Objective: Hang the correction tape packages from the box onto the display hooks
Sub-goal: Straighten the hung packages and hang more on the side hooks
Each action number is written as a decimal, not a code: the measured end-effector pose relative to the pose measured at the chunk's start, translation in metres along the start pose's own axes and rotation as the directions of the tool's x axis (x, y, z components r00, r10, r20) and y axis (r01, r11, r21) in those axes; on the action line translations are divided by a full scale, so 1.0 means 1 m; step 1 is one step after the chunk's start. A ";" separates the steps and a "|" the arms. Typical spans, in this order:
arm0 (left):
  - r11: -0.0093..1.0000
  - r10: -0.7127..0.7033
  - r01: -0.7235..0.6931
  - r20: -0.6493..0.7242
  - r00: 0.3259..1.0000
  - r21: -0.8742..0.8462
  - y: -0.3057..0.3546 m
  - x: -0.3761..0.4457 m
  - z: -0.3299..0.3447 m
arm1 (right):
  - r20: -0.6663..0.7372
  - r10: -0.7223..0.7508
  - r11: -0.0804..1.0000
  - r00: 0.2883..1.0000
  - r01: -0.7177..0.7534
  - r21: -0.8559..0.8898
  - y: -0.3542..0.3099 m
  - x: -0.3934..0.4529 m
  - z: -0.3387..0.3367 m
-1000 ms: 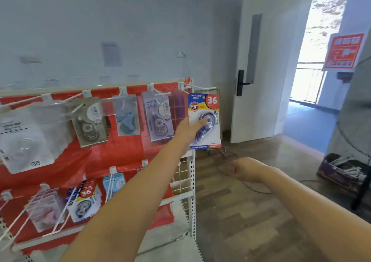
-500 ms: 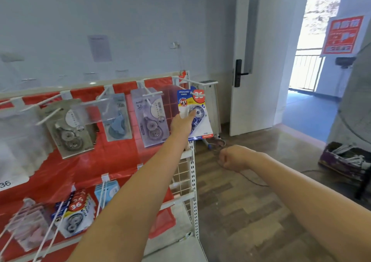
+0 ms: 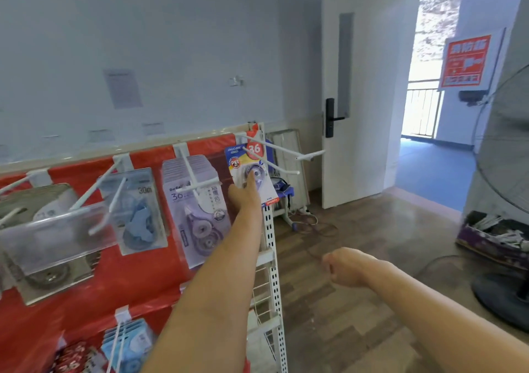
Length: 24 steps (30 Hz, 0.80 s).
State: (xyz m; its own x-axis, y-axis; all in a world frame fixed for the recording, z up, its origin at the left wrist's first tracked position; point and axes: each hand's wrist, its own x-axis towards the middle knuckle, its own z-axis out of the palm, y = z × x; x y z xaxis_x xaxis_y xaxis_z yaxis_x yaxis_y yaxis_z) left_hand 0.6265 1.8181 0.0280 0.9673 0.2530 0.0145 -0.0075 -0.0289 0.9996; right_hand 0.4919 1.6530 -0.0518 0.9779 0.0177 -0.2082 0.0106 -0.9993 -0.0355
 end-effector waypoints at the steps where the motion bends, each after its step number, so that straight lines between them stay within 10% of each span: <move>1: 1.000 0.028 -0.027 -0.037 0.999 0.014 -0.003 -0.001 0.002 | 0.003 0.006 1.000 1.000 -0.006 -0.004 0.000 0.001 0.001; 15: 0.973 -0.041 -0.015 0.235 0.971 0.231 -0.103 -0.108 -0.021 | -0.005 0.185 0.982 0.983 -0.184 0.038 0.023 -0.109 0.049; 24: 0.696 0.017 -0.473 0.647 0.762 0.539 -0.140 -0.251 -0.022 | 0.052 0.416 0.900 0.908 -0.419 0.119 0.056 -0.253 0.110</move>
State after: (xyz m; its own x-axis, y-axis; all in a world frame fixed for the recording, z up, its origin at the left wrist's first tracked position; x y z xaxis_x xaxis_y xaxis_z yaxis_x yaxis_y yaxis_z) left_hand 0.3787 1.7797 -0.1153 0.9011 -0.4334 0.0114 -0.3266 -0.6613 0.6753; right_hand 0.2221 1.5958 -0.1085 0.8815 -0.3975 -0.2550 -0.4250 -0.9031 -0.0612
